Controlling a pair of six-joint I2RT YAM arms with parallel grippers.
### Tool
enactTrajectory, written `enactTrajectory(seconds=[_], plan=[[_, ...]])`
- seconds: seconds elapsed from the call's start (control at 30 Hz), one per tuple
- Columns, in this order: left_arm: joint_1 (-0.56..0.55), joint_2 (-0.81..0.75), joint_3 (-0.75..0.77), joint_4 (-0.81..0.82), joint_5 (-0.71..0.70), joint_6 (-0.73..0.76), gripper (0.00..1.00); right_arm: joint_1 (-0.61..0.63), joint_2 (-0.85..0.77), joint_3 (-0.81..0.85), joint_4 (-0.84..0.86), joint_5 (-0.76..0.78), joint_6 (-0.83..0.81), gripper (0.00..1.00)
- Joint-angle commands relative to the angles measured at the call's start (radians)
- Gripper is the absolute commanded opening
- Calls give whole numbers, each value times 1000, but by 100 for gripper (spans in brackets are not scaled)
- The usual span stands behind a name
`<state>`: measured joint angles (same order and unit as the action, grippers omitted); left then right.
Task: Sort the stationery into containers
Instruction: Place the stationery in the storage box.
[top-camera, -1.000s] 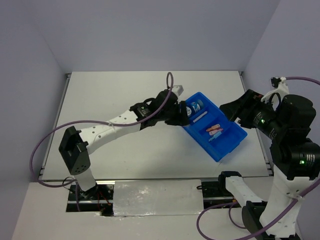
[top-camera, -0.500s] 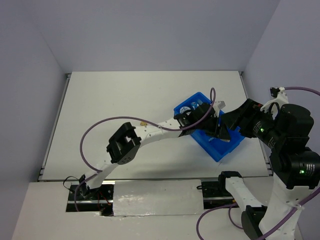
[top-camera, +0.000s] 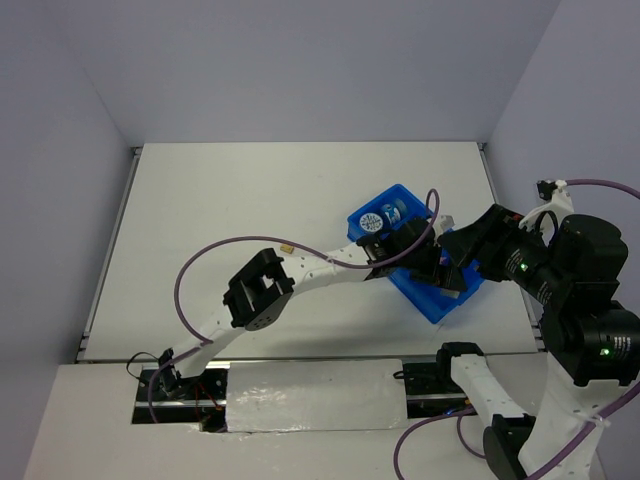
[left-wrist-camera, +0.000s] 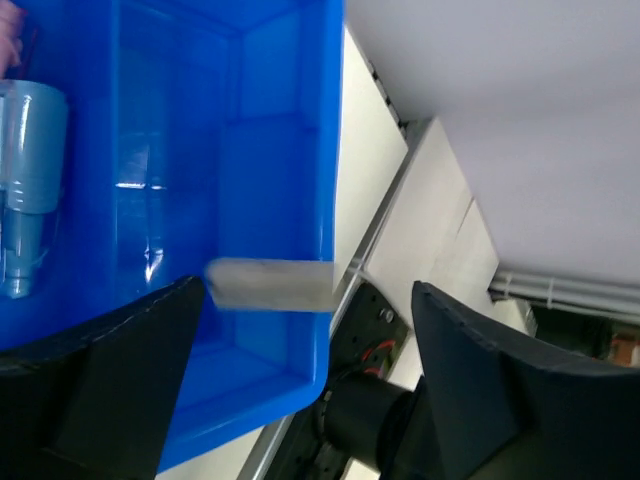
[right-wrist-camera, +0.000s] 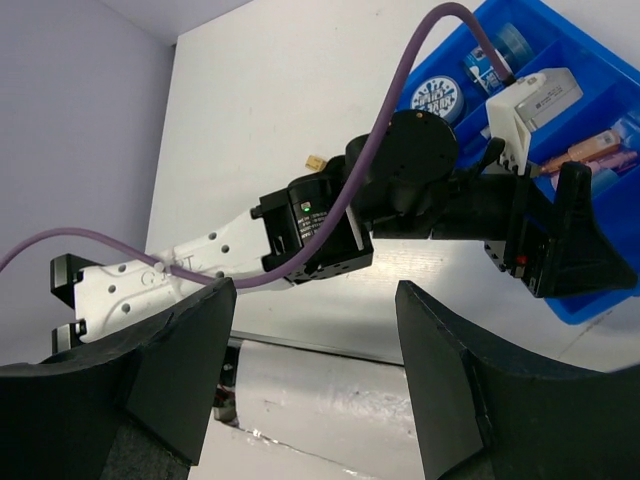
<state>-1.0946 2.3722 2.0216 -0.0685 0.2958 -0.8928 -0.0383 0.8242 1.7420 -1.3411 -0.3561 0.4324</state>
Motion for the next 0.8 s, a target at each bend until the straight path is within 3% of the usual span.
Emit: enactTrajectory(seconds=[0.0, 0.3, 0.43, 0.53, 0.57, 0.67, 0.77], plan=[[2, 7, 32, 7, -17, 9, 99, 11, -2, -6, 14, -30, -7, 73], [33, -135, 9, 59, -50, 12, 99, 14, 6, 11, 20, -35, -3, 73], [125, -273, -41, 46, -138, 34, 99, 14, 13, 25, 31, -43, 2, 73], [227, -359, -63, -181, -291, 51, 99, 14, 13, 28, 42, -41, 3, 73], [257, -376, -63, -356, -419, 46, 99, 14, 12, 25, 45, -37, 0, 73], [367, -436, -92, -630, -608, 84, 99, 14, 3, -4, 51, -34, -6, 73], [473, -442, -103, -909, -701, 55, 99, 14, -10, -45, 59, -21, -11, 73]])
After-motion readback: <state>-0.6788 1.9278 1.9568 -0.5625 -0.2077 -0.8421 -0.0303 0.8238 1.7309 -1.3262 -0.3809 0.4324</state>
